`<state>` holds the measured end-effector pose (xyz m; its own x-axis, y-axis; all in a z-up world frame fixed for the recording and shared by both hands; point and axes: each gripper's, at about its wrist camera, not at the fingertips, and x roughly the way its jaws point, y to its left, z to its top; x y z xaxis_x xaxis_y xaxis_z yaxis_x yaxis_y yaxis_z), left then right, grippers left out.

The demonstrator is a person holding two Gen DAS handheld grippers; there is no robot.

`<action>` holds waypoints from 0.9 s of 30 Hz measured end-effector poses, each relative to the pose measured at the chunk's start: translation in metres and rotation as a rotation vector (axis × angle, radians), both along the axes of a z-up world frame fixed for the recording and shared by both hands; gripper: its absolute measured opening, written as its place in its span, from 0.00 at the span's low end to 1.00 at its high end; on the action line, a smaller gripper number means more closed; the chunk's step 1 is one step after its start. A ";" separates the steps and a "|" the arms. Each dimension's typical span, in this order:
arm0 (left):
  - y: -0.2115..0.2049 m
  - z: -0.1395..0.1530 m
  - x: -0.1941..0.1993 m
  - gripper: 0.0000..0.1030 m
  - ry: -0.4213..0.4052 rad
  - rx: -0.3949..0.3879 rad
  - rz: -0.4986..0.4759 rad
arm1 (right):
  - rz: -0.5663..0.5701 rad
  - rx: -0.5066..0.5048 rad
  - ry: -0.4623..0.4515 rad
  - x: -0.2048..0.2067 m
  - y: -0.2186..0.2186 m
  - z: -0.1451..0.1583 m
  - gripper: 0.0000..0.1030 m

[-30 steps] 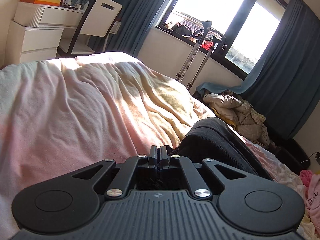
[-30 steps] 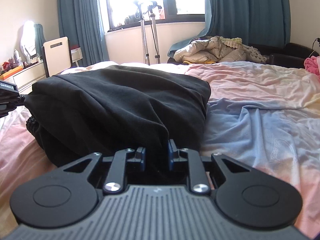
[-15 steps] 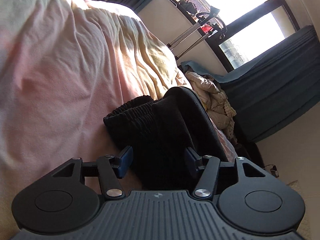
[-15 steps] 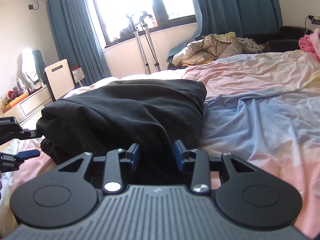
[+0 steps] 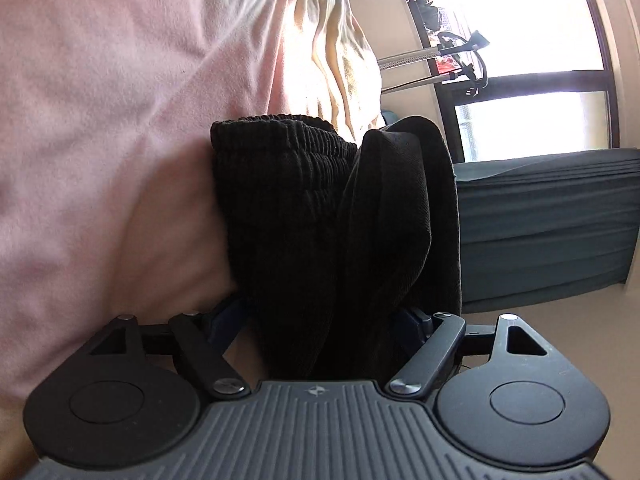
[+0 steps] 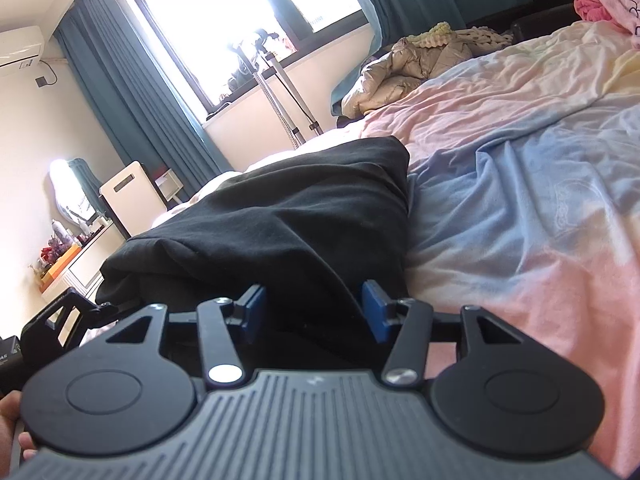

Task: Fold clothes
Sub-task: 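Lift and carry the bundle with both tools toward the pink garment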

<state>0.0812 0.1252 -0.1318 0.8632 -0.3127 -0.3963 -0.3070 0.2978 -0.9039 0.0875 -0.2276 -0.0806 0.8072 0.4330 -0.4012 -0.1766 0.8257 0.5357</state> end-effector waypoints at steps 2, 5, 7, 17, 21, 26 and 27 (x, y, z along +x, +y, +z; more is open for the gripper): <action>0.002 0.000 0.004 0.82 -0.008 -0.016 0.020 | -0.006 0.018 0.007 0.000 -0.002 -0.002 0.55; 0.002 -0.005 0.014 0.84 -0.013 -0.026 0.041 | -0.010 0.030 0.009 -0.001 -0.003 -0.002 0.55; 0.001 -0.005 0.021 0.84 -0.012 -0.017 0.044 | -0.014 0.045 0.010 0.001 -0.004 -0.003 0.55; 0.008 0.007 0.029 0.78 -0.093 -0.030 -0.014 | -0.101 0.347 -0.071 -0.013 -0.049 0.026 0.61; 0.006 0.014 0.031 0.78 -0.171 -0.049 -0.048 | -0.168 0.346 0.055 0.025 -0.057 -0.001 0.63; 0.001 0.003 0.044 0.78 -0.106 0.001 -0.066 | -0.072 0.395 0.186 0.075 -0.054 -0.037 0.73; -0.001 -0.001 0.049 0.78 -0.088 0.020 -0.076 | -0.044 0.418 0.184 0.081 -0.052 -0.040 0.77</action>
